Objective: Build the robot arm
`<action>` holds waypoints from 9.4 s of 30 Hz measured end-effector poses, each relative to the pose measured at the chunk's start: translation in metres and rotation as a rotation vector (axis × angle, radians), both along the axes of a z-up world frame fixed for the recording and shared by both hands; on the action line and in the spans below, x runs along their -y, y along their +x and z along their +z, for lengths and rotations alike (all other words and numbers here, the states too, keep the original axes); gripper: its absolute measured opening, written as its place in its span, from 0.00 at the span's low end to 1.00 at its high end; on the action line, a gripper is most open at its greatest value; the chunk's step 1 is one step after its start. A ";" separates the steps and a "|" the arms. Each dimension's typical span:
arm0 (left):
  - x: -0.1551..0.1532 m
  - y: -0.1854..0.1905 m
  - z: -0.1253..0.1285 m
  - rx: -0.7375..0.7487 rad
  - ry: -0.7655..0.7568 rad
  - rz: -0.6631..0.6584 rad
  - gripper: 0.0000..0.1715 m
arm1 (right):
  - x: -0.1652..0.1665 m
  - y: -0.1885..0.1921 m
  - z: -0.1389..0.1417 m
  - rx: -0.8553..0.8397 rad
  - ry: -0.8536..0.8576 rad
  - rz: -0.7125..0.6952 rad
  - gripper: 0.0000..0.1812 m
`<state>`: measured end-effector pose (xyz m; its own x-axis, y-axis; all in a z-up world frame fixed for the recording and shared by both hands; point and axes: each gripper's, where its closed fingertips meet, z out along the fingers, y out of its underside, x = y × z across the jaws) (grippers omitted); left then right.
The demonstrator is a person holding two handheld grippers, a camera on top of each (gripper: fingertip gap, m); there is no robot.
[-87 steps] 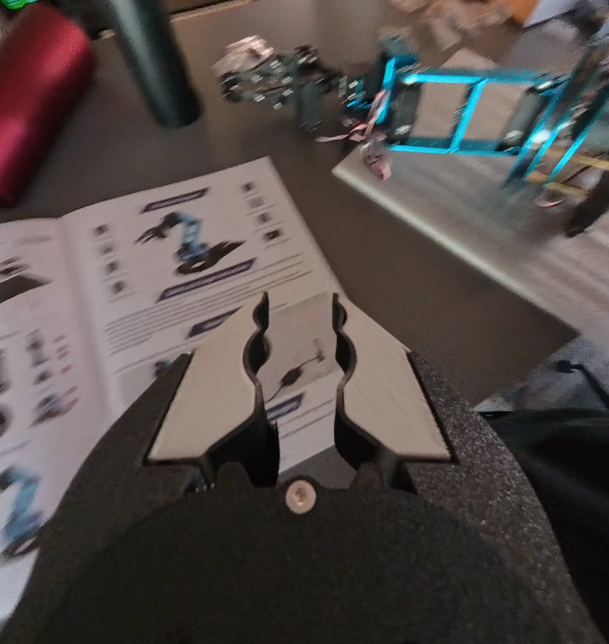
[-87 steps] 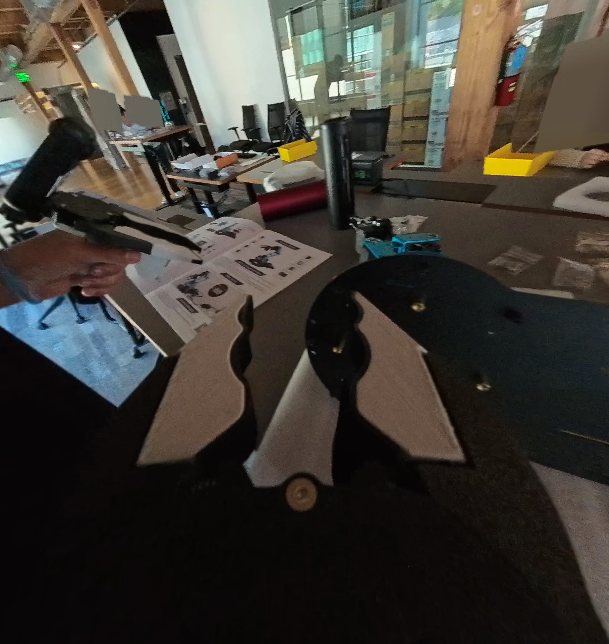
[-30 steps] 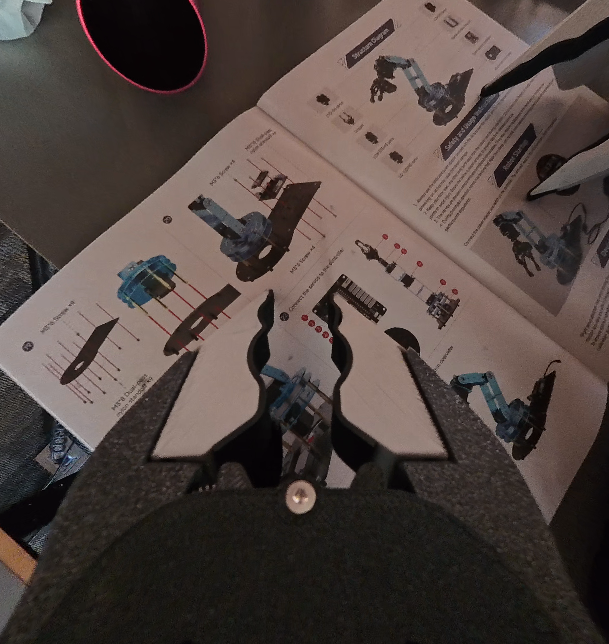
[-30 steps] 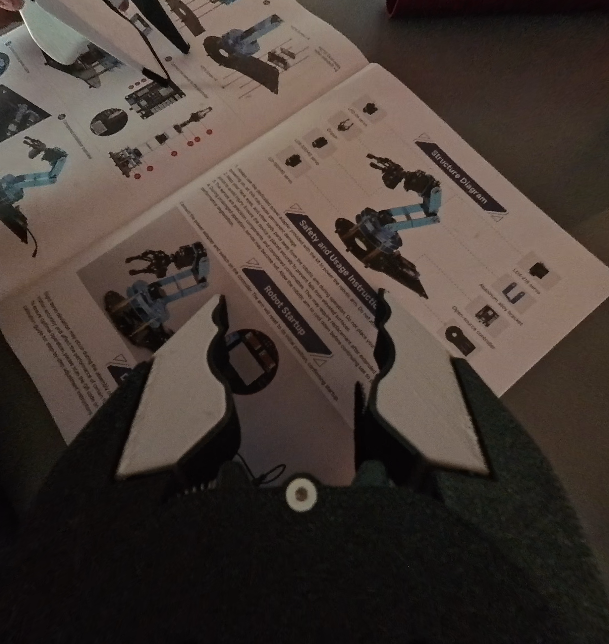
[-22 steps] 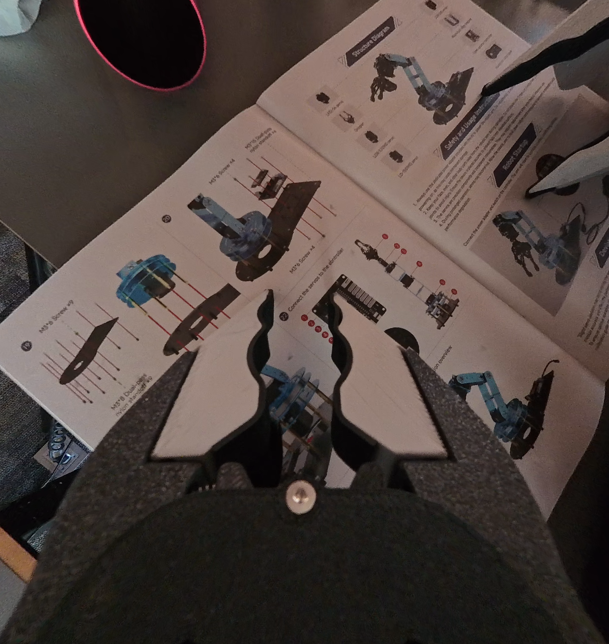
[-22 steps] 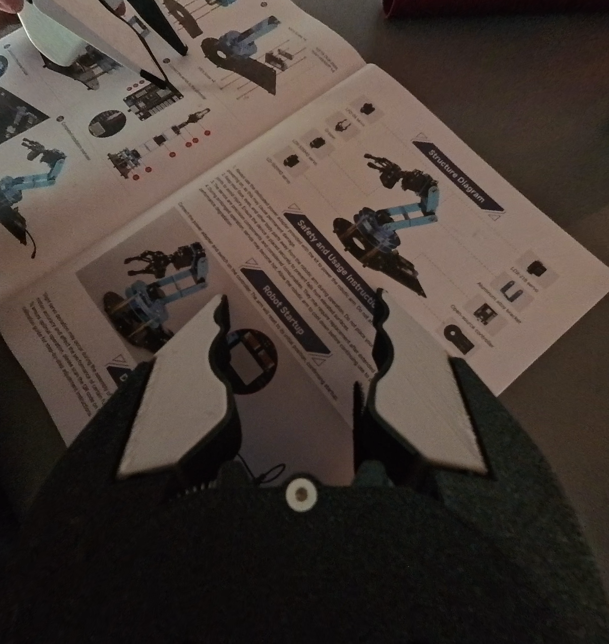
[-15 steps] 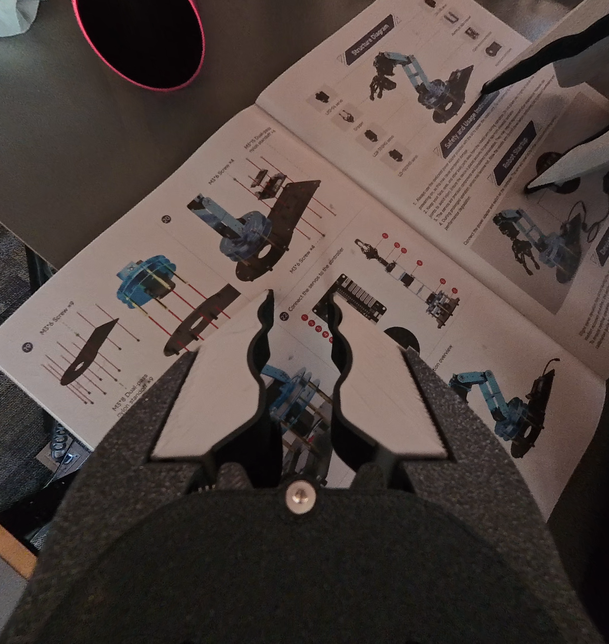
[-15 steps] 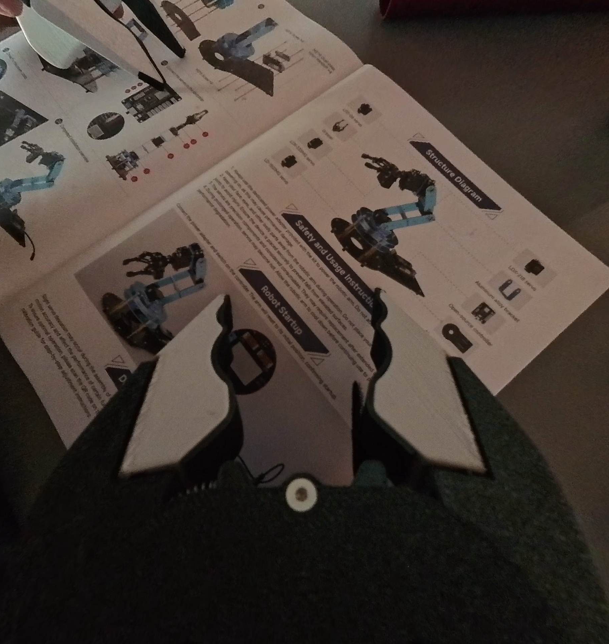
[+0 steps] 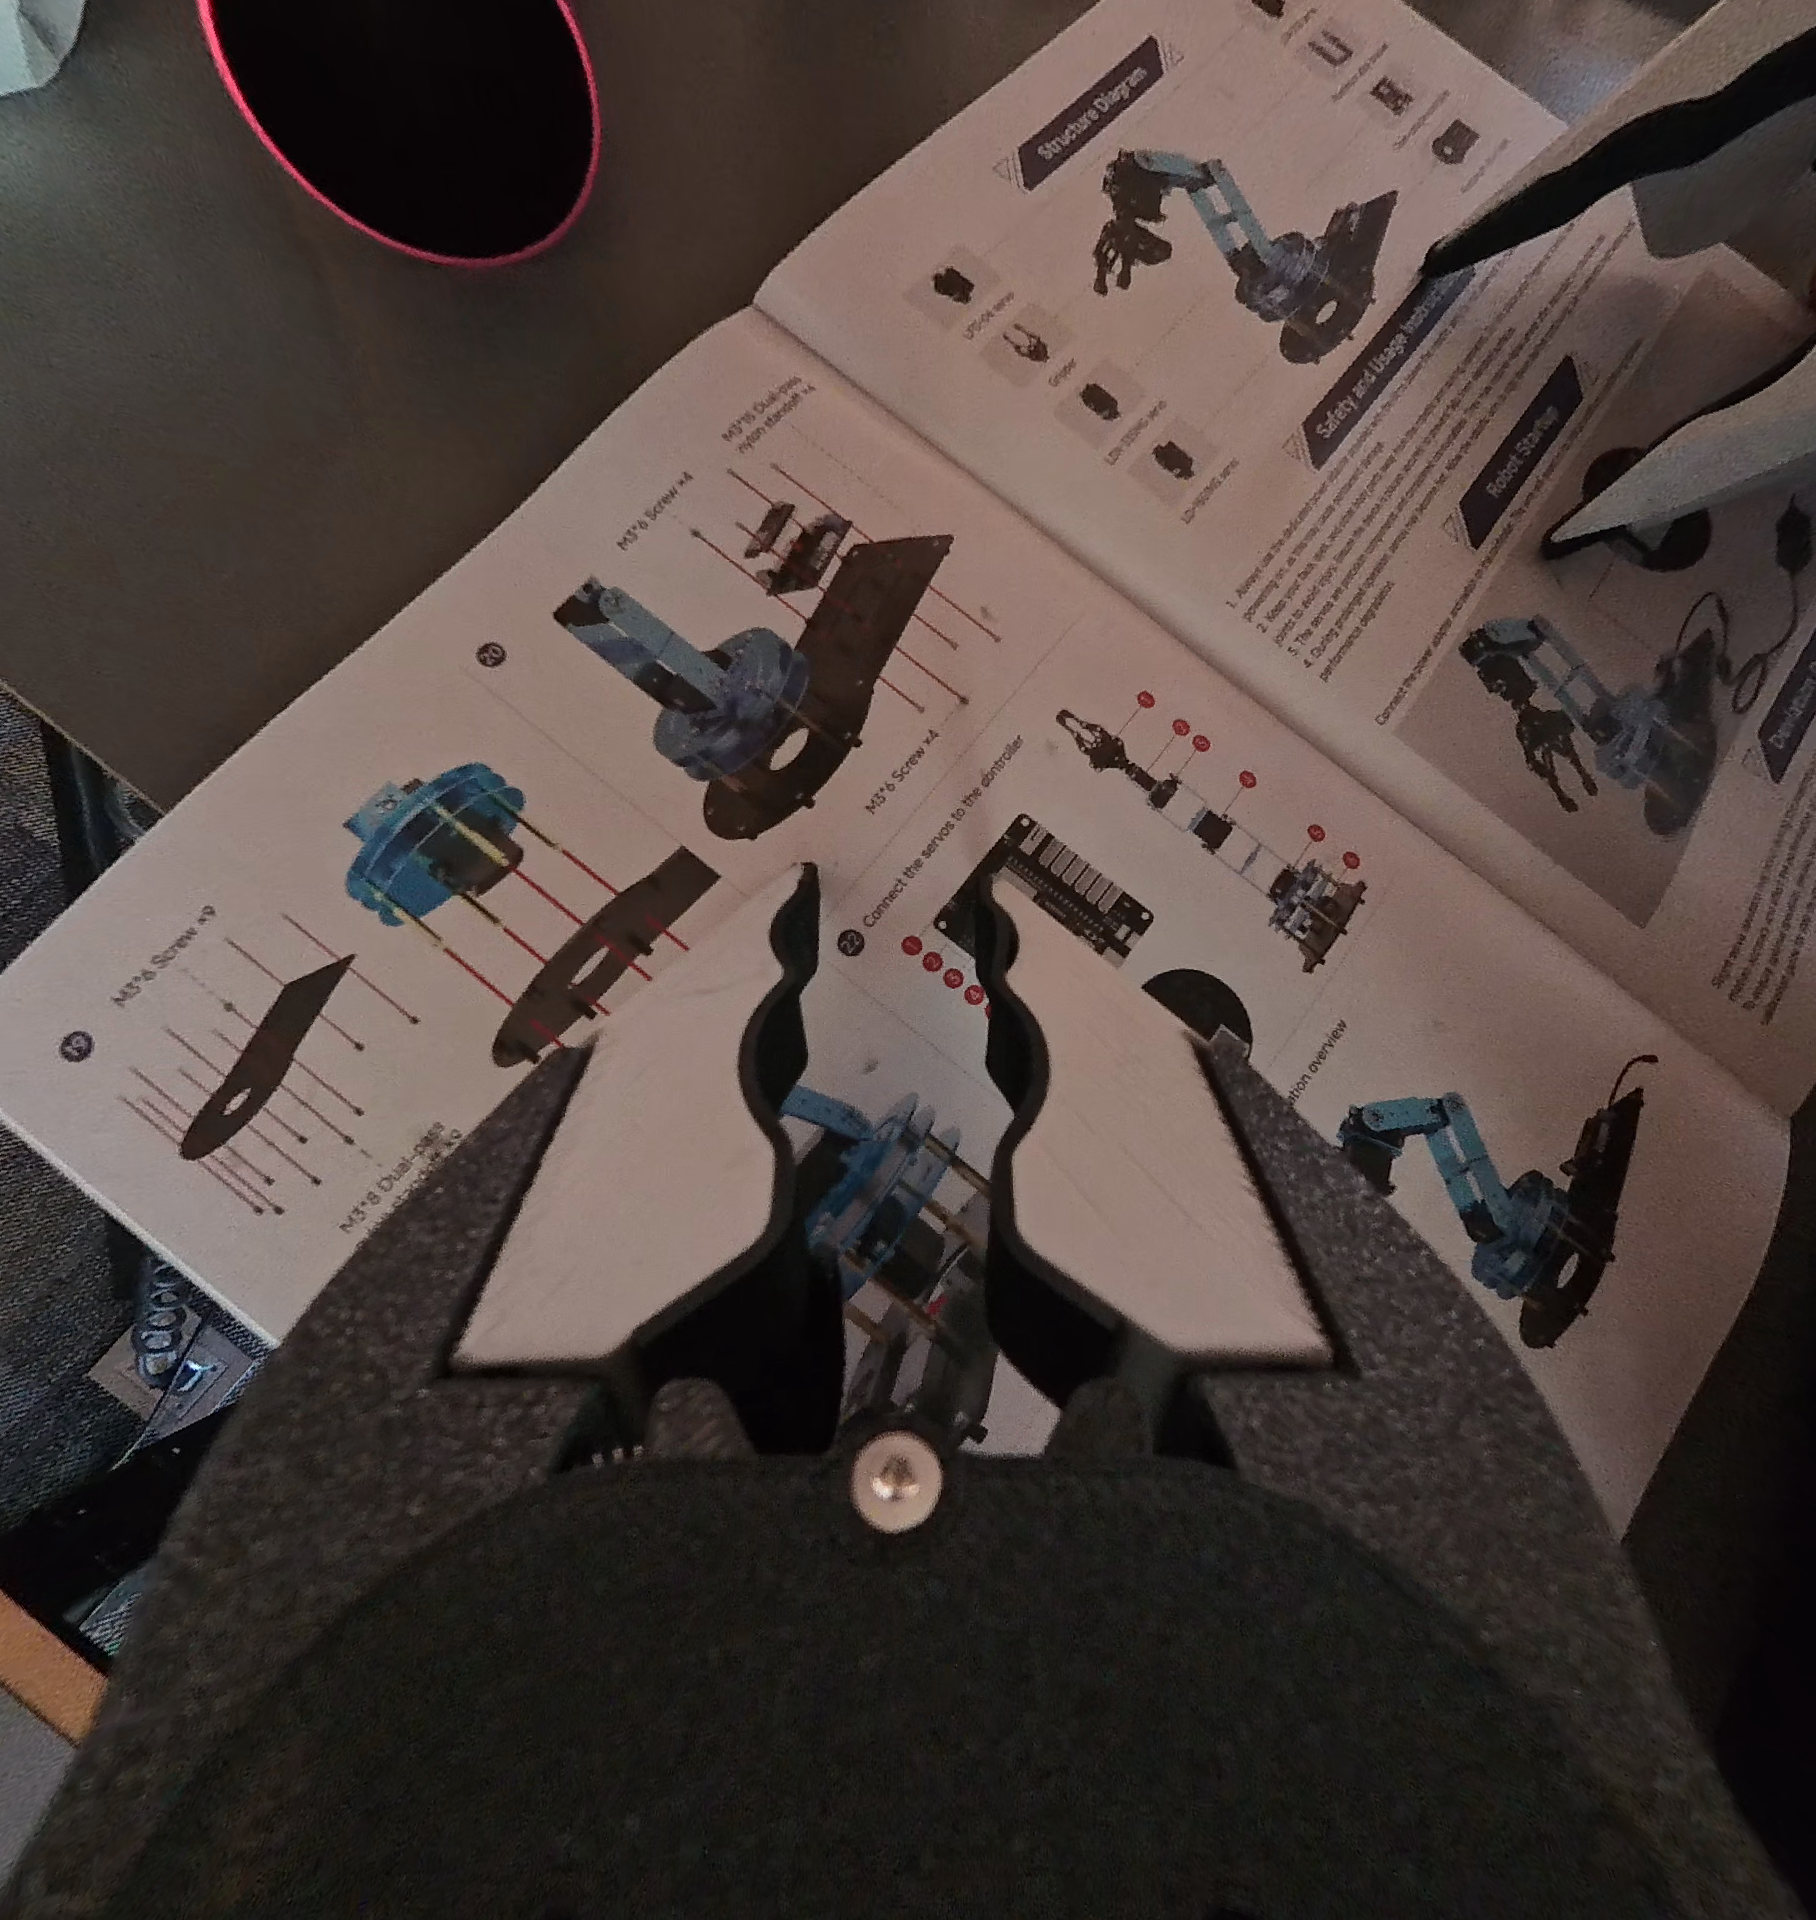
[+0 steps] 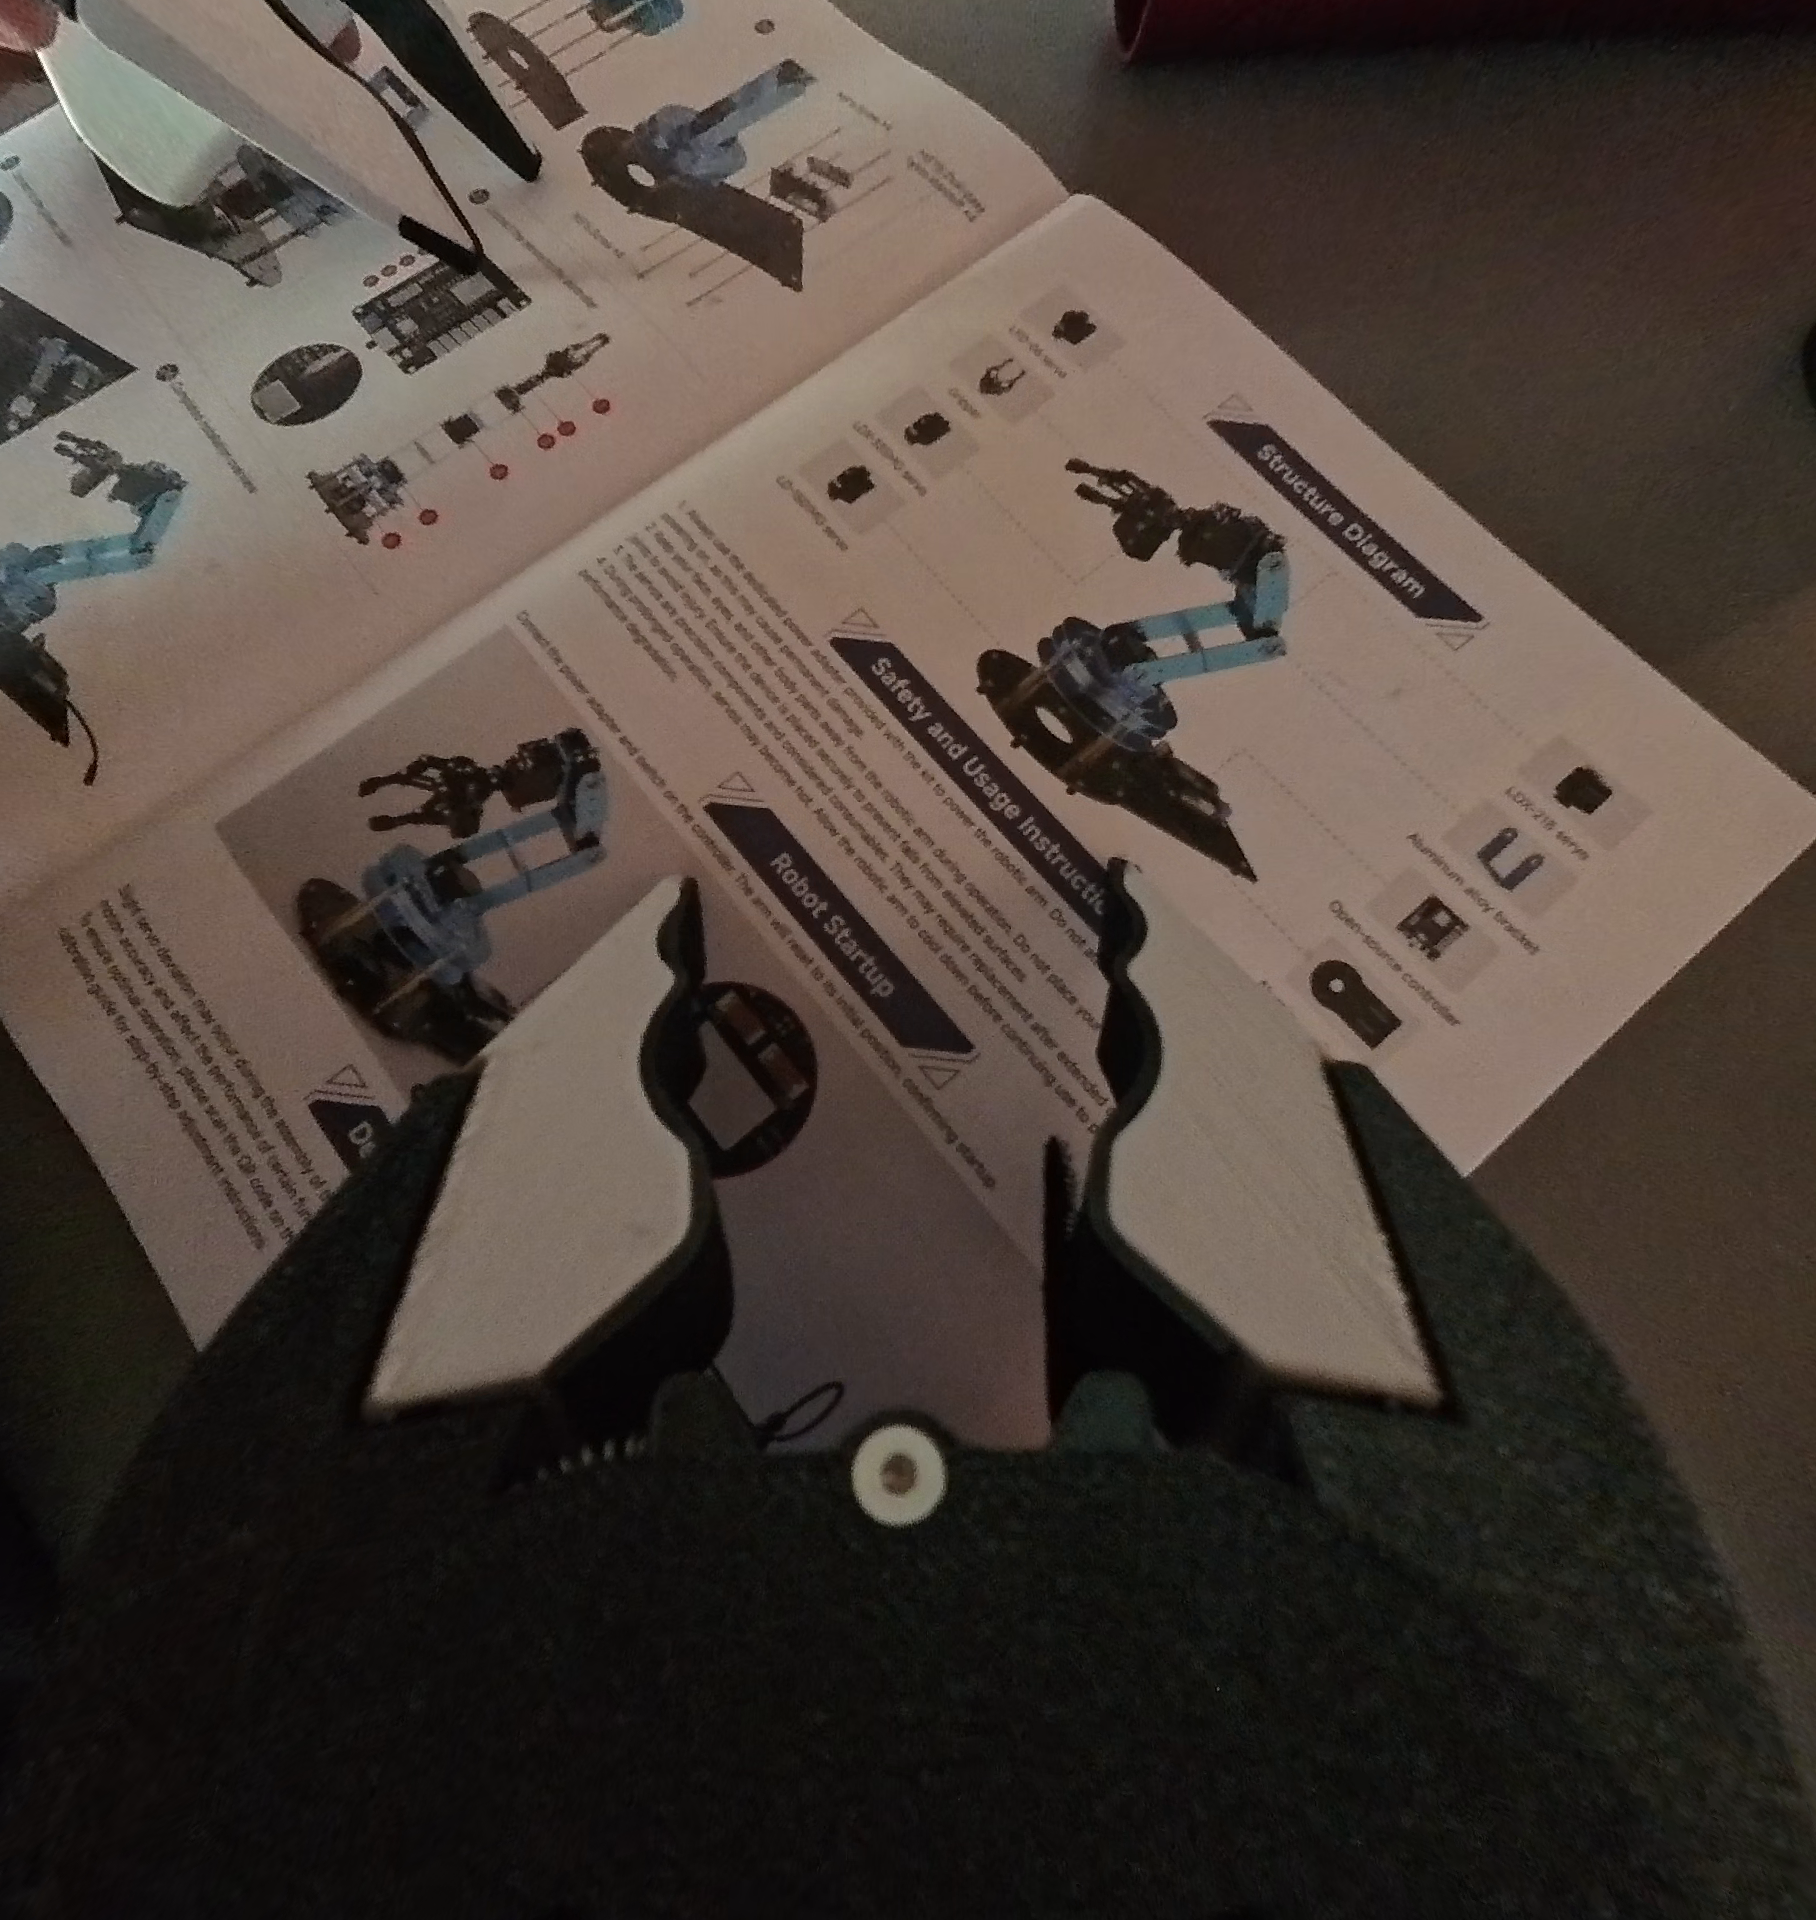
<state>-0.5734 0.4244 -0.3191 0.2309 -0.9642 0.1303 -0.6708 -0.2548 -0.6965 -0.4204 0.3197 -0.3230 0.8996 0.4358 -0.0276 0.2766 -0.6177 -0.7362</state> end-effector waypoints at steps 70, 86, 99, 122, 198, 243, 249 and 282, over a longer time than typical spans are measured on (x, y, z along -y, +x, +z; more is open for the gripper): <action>-0.005 -0.001 -0.001 -0.009 -0.038 0.000 0.11 | -0.002 0.005 0.001 -0.016 0.001 -0.029 0.36; -0.005 -0.001 -0.002 -0.074 0.037 -0.045 0.11 | -0.002 0.005 0.000 0.010 -0.011 -0.021 0.36; -0.004 -0.002 -0.003 -0.220 0.102 -0.042 0.10 | -0.001 0.003 0.002 0.031 -0.025 -0.059 0.33; -0.014 0.039 0.040 -0.346 0.040 0.317 0.26 | 0.395 0.202 0.073 -0.179 0.122 -0.406 0.22; 0.178 0.090 0.116 0.469 -0.439 0.576 0.00 | 0.112 0.002 0.160 -0.277 0.530 0.521 0.35; 0.367 0.397 0.067 0.326 -0.707 0.121 0.00 | 0.266 0.264 0.075 -0.353 0.181 0.139 0.30; 0.380 0.402 0.071 0.387 -0.605 0.118 0.00 | 0.282 0.239 0.080 -0.826 -0.043 0.190 0.30; 0.390 0.419 0.088 0.551 -0.703 0.082 0.00 | 0.276 0.262 0.087 -1.264 -0.142 0.183 0.01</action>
